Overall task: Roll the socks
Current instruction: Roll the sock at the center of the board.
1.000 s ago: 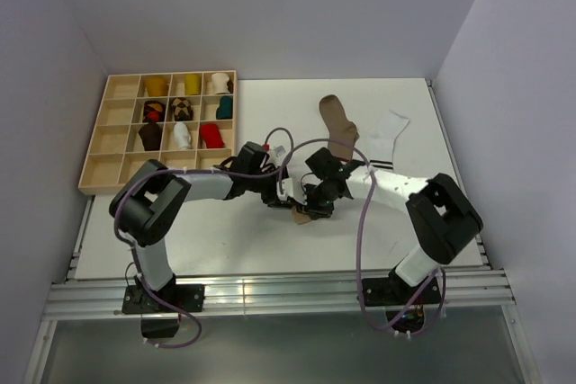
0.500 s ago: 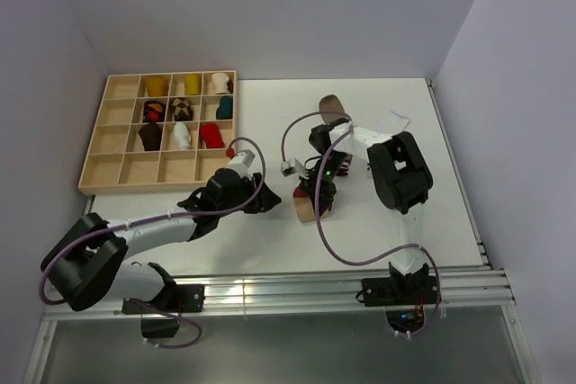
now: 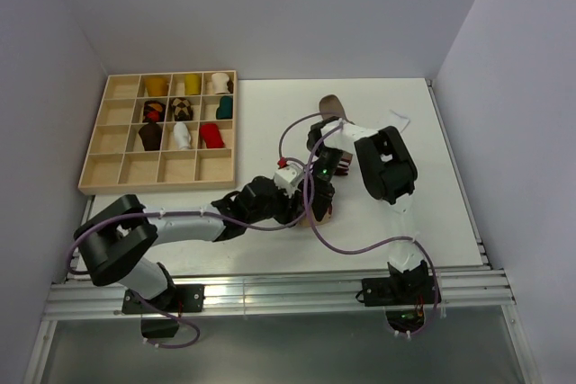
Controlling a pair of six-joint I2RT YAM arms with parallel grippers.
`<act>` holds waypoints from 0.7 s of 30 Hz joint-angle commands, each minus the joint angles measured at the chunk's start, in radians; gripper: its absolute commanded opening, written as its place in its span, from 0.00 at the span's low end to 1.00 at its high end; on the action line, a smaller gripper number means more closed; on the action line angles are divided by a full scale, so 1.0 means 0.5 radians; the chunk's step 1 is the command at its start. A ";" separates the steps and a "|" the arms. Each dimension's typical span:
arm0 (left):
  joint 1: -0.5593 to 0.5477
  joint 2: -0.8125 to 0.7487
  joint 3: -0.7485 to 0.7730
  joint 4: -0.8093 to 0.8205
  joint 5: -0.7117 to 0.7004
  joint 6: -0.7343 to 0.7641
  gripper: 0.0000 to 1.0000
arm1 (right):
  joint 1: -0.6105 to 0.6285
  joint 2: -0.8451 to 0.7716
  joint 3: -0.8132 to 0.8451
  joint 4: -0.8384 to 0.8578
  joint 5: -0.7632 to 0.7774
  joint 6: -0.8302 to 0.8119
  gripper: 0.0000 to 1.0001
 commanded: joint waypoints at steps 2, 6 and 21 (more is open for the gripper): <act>-0.009 0.152 0.164 0.107 0.123 0.168 0.54 | -0.003 0.083 0.062 -0.018 0.100 0.020 0.15; -0.012 0.272 0.177 0.193 0.227 0.122 0.54 | -0.006 0.086 0.065 0.003 0.109 0.048 0.15; 0.056 0.576 0.152 0.258 0.344 -0.209 0.00 | -0.073 -0.248 -0.168 0.343 -0.062 0.213 0.49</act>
